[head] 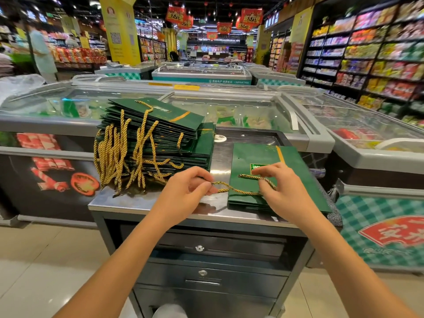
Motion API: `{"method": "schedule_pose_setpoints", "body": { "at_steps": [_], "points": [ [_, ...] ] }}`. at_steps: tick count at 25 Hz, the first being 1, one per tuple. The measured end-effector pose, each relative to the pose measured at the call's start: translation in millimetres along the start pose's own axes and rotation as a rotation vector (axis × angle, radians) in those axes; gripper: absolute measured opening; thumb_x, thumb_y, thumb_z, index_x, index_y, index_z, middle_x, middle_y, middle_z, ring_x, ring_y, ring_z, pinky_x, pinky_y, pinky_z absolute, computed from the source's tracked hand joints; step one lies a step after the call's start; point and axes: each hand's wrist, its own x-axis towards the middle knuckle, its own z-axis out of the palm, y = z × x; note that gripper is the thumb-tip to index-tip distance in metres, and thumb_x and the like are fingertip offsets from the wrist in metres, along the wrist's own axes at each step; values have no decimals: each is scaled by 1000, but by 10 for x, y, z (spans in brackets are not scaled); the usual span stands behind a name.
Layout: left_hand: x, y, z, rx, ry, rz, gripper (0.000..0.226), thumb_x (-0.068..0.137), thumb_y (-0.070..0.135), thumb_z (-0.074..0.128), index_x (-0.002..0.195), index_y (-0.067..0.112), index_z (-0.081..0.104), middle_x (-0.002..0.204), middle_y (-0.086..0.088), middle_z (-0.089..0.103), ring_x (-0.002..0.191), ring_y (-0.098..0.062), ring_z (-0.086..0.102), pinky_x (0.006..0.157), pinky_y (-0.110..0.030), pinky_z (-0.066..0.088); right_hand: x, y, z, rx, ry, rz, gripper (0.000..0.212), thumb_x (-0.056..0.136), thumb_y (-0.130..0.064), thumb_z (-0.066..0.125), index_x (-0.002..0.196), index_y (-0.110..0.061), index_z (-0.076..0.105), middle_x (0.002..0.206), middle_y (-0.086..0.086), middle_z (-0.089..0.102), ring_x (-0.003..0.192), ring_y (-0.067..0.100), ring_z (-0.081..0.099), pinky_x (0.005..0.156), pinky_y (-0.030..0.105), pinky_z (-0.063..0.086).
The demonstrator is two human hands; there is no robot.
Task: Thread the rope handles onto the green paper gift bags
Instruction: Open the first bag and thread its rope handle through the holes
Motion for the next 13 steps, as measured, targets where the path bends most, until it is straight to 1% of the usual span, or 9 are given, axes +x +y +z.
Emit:
{"method": "schedule_pose_setpoints", "body": {
  "at_steps": [1,2,3,4,5,7,10,12,13],
  "points": [
    [36,37,78,3,-15,16,9,99,7,59,102,14,65,86,4,78,88,-8,73,77,-25,59,-26,-30,-10,28,-4,-28,23,95,-22,64,116,-32,68,115,-11,61,116,8,54,105,33,40],
    [68,72,157,12,-34,37,7,98,9,60,100,14,64,85,4,78,87,-9,73,81,-29,59,-47,-65,-10,65,-33,-58,25,93,-27,69,117,-31,69,117,-17,63,119,4,54,107,30,40],
    [96,104,236,20,-49,55,7,97,10,62,98,15,65,85,5,77,86,-10,72,83,-32,58,-62,-98,-1,100,-69,-83,29,90,-33,73,119,-30,69,116,-21,65,118,-2,56,105,25,41],
    [127,127,306,32,-46,73,7,96,12,64,97,18,67,84,6,76,86,-9,71,84,-34,57,-68,-115,16,131,-88,-103,32,88,-35,76,118,-28,70,112,-23,67,113,-3,60,102,22,45],
    [159,136,368,44,-29,87,7,95,14,65,96,20,69,85,8,74,86,-9,70,84,-35,57,-64,-117,39,148,-75,-110,28,87,-33,78,115,-27,72,105,-22,70,106,-3,63,97,23,49],
    [213,130,449,59,11,95,7,95,18,67,96,23,72,87,9,72,87,-8,68,84,-36,56,-42,-86,55,182,-21,-80,16,88,-26,78,105,-27,77,92,-17,74,94,2,67,90,31,55],
    [284,91,494,111,12,94,6,94,22,67,96,24,72,87,11,71,85,-6,65,81,-31,55,-10,-42,40,276,-11,-26,8,90,-22,76,97,-23,79,85,-12,76,86,7,71,84,36,57],
    [316,25,510,223,6,117,6,95,23,66,98,23,71,91,11,69,89,-5,62,80,-24,50,27,-23,18,241,13,-27,6,92,-25,73,96,-22,78,86,-13,75,86,1,68,82,29,55],
    [332,-24,515,295,13,128,8,94,24,66,100,21,70,96,9,67,93,-8,60,83,-25,48,60,-6,-1,179,30,-27,7,95,-26,70,97,-22,75,89,-14,73,84,-5,64,79,22,50]
  ]
}}
